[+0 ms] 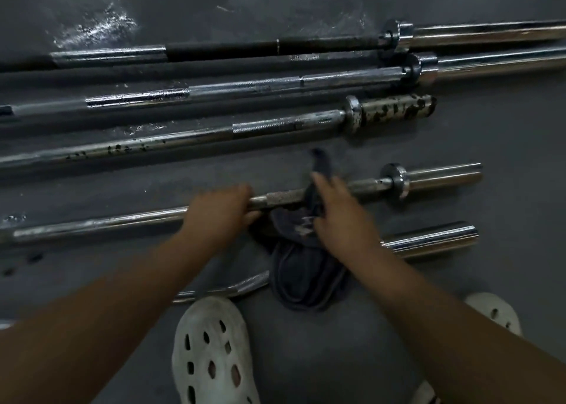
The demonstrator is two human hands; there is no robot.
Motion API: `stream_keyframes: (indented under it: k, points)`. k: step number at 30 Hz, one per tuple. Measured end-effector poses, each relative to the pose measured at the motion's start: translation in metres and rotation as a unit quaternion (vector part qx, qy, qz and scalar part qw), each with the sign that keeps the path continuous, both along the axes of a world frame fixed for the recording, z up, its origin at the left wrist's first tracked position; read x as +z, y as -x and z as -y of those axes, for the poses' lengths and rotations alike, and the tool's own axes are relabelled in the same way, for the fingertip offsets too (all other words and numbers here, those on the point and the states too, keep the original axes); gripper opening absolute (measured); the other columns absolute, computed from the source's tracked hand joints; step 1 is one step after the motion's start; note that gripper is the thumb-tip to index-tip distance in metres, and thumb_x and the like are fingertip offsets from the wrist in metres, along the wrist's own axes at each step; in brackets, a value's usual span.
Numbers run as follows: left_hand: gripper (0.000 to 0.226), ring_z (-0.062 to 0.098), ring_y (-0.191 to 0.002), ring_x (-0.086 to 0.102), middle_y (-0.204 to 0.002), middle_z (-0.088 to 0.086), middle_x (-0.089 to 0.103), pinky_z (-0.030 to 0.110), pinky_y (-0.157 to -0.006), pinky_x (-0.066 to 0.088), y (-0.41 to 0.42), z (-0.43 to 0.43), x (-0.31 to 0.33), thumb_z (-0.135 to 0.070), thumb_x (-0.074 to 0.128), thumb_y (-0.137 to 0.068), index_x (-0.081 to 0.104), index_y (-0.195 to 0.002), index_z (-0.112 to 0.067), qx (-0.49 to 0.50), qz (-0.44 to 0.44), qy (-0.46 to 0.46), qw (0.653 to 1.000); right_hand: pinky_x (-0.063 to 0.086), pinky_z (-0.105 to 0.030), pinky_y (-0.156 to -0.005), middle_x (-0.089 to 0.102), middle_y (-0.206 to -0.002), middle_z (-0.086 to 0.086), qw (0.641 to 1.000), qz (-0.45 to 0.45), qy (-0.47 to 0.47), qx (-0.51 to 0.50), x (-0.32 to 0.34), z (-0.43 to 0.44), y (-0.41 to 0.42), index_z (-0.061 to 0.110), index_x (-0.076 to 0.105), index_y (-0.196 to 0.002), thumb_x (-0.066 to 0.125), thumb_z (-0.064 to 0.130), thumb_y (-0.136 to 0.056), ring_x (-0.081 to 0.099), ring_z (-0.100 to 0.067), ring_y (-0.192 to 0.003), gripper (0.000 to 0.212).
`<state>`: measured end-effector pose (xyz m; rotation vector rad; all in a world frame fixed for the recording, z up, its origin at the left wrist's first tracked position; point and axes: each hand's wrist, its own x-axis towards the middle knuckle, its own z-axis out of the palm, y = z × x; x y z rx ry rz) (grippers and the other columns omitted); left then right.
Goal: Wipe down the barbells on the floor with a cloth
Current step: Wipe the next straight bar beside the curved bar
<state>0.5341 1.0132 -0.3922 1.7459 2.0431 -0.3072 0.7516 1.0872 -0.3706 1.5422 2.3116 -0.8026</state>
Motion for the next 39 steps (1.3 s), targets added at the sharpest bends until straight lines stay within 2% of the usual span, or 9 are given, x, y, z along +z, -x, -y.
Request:
stream_keyframes:
  k: [3, 7, 12, 16, 20, 23, 27, 33, 39]
  points:
    - [0.031, 0.030, -0.094, 0.066, -0.105, 0.006, 0.069, 0.033, -0.073, 0.048, 0.003, -0.003, -0.004, -0.041, 0.065, -0.084, 0.059, -0.110, -0.024, 0.011, 0.054, 0.066, 0.996, 0.046, -0.042, -0.097, 0.013, -0.164, -0.006, 0.996, 0.028, -0.026, -0.080, 0.004, 0.011, 0.002, 0.033, 0.021, -0.155, 0.061, 0.017, -0.085, 0.049, -0.036, -0.129, 0.082]
    - [0.024, 0.021, -0.078, 0.065, -0.099, 0.008, 0.070, 0.027, -0.067, 0.048, 0.019, -0.039, 0.005, -0.037, 0.063, -0.086, 0.065, -0.101, -0.019, 0.027, 0.160, 0.257, 0.953, 0.051, -0.046, -0.091, -0.003, -0.166, 0.000, 0.992, -0.034, 0.021, 0.118, 0.015, 0.038, 0.047, 0.030, 0.028, -0.150, 0.064, 0.021, -0.085, 0.051, -0.035, -0.125, 0.075]
    - [0.028, 0.036, -0.092, 0.066, -0.102, 0.012, 0.067, 0.034, -0.070, 0.048, -0.009, 0.015, -0.002, -0.031, 0.065, -0.085, 0.054, -0.107, -0.018, 0.000, 0.024, -0.051, 0.998, 0.045, -0.042, -0.102, -0.007, -0.165, 0.000, 0.996, 0.008, -0.056, -0.062, 0.004, -0.002, -0.013, 0.024, 0.035, -0.149, 0.065, 0.016, -0.085, 0.039, -0.034, -0.138, 0.071]
    - [0.033, 0.032, -0.102, 0.064, -0.115, 0.009, 0.066, 0.033, -0.070, 0.039, 0.007, -0.007, -0.005, -0.040, 0.062, -0.088, 0.050, -0.113, -0.023, -0.018, 0.045, 0.049, 0.998, 0.033, -0.042, -0.112, 0.008, -0.160, -0.009, 0.995, -0.003, -0.083, -0.048, 0.007, 0.002, -0.021, 0.017, 0.036, -0.150, 0.068, 0.021, -0.084, 0.019, -0.035, -0.144, 0.073]
    - [0.035, 0.030, -0.107, 0.062, -0.120, 0.008, 0.065, 0.032, -0.074, 0.041, 0.011, -0.020, -0.005, -0.046, 0.060, -0.089, 0.054, -0.115, -0.023, -0.024, 0.057, 0.072, 0.995, 0.040, -0.051, -0.107, 0.028, -0.153, -0.019, 0.981, 0.010, -0.182, -0.068, 0.011, -0.020, -0.050, 0.009, 0.054, -0.137, 0.065, 0.012, -0.080, 0.031, -0.041, -0.133, 0.058]
    - [0.031, 0.029, -0.093, 0.065, -0.107, 0.009, 0.069, 0.029, -0.070, 0.043, 0.008, -0.027, -0.006, -0.044, 0.063, -0.084, 0.063, -0.103, -0.020, -0.005, 0.087, 0.118, 0.989, 0.044, -0.046, -0.105, 0.019, -0.160, -0.010, 0.987, 0.002, -0.077, -0.138, 0.008, -0.015, -0.028, 0.019, 0.047, -0.144, 0.060, 0.013, -0.082, 0.048, -0.040, -0.127, 0.063]
    - [0.023, 0.029, -0.080, 0.069, -0.087, 0.007, 0.073, 0.037, -0.070, 0.057, 0.020, -0.044, -0.002, -0.034, 0.064, -0.081, 0.068, -0.092, -0.014, 0.026, 0.208, 0.234, 0.949, 0.047, -0.042, -0.093, 0.015, -0.161, 0.006, 1.000, -0.019, 0.013, 0.018, 0.001, 0.032, 0.042, 0.026, 0.025, -0.151, 0.062, 0.031, -0.083, 0.055, -0.034, -0.120, 0.077]
    - [0.032, 0.033, -0.078, 0.067, -0.090, 0.008, 0.068, 0.034, -0.058, 0.041, -0.002, 0.017, -0.004, -0.036, 0.073, -0.080, 0.054, -0.098, -0.019, -0.011, 0.019, -0.104, 0.994, 0.047, -0.042, -0.100, 0.008, -0.160, 0.003, 0.992, -0.080, -0.078, -0.065, 0.004, -0.005, -0.024, 0.025, 0.022, -0.153, 0.072, 0.022, -0.078, 0.044, -0.031, -0.131, 0.090]
    - [0.031, 0.029, -0.100, 0.064, -0.113, 0.004, 0.065, 0.032, -0.065, 0.032, 0.006, 0.001, -0.001, -0.043, 0.056, -0.092, 0.047, -0.113, -0.022, -0.028, 0.003, -0.003, 1.000, 0.037, -0.021, -0.099, 0.052, -0.133, -0.004, 0.979, -0.129, -0.109, -0.112, 0.002, -0.022, -0.044, 0.013, 0.066, -0.125, 0.056, -0.002, -0.083, 0.054, -0.021, -0.116, 0.046]
